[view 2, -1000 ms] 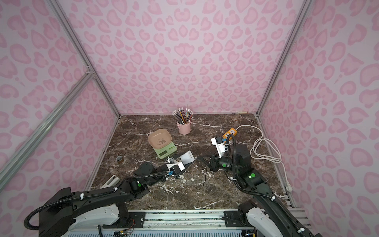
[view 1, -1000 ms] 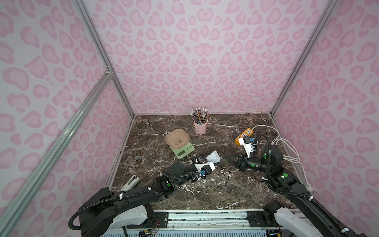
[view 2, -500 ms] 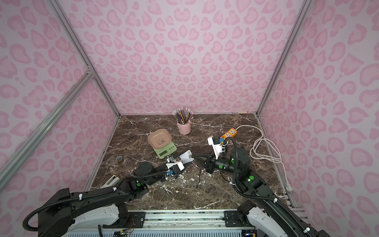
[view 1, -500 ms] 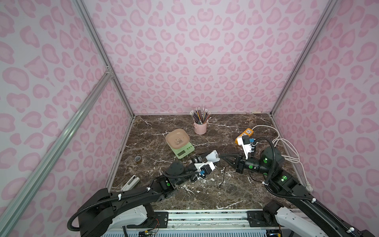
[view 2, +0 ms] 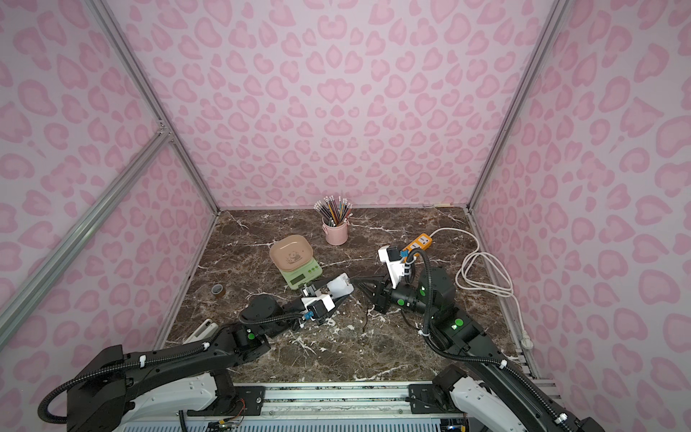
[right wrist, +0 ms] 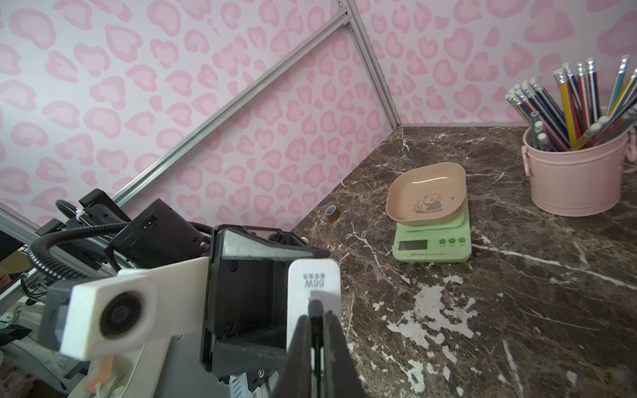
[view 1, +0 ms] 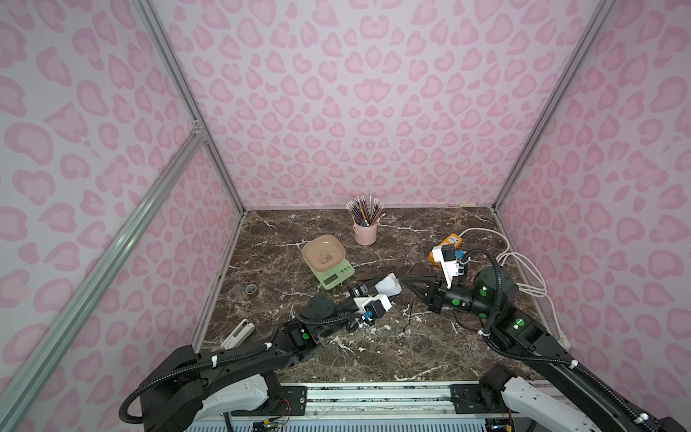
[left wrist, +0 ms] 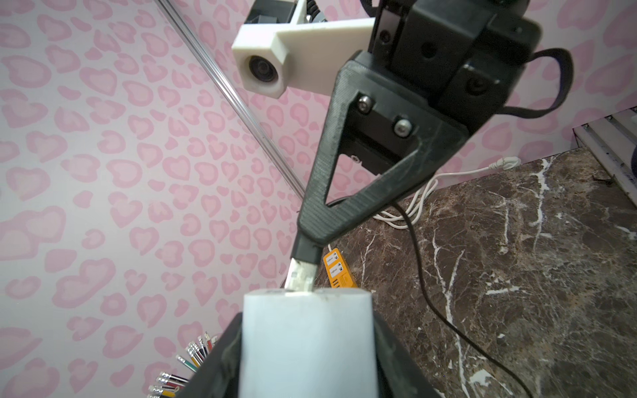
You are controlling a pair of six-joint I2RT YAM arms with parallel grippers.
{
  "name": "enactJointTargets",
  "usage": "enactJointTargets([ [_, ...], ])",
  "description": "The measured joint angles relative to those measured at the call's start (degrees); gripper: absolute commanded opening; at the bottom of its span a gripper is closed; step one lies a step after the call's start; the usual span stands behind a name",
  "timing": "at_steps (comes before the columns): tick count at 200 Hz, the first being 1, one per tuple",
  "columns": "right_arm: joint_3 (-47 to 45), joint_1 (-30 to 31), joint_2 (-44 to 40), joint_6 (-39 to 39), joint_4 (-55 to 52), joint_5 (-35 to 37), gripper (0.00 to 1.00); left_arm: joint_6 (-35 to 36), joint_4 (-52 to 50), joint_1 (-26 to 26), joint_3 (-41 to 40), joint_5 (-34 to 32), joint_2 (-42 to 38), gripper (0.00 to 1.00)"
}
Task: Charge the electronic scale
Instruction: Insert the charging cable into the plug.
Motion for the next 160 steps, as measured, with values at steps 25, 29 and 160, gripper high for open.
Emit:
enactJointTargets([
  [25, 0.59, 0.00, 0.13, -1.31, -1.11, 0.00, 0.00, 0.02, -0.39, 0.00, 0.26, -0.04, 0.07, 0.28],
  [29, 0.63, 0.00, 0.22, -1.44, -1.11, 0.02, 0.00, 0.02, -0.46, 0.00, 0.33, -0.09, 0.07, 0.28],
  [160, 7.06, 0.07, 5.77, -8.81, -12.02, 0.52, 0.00, 3.74, -8.33, 0.26, 2.71, -2.82, 0.04, 0.28],
])
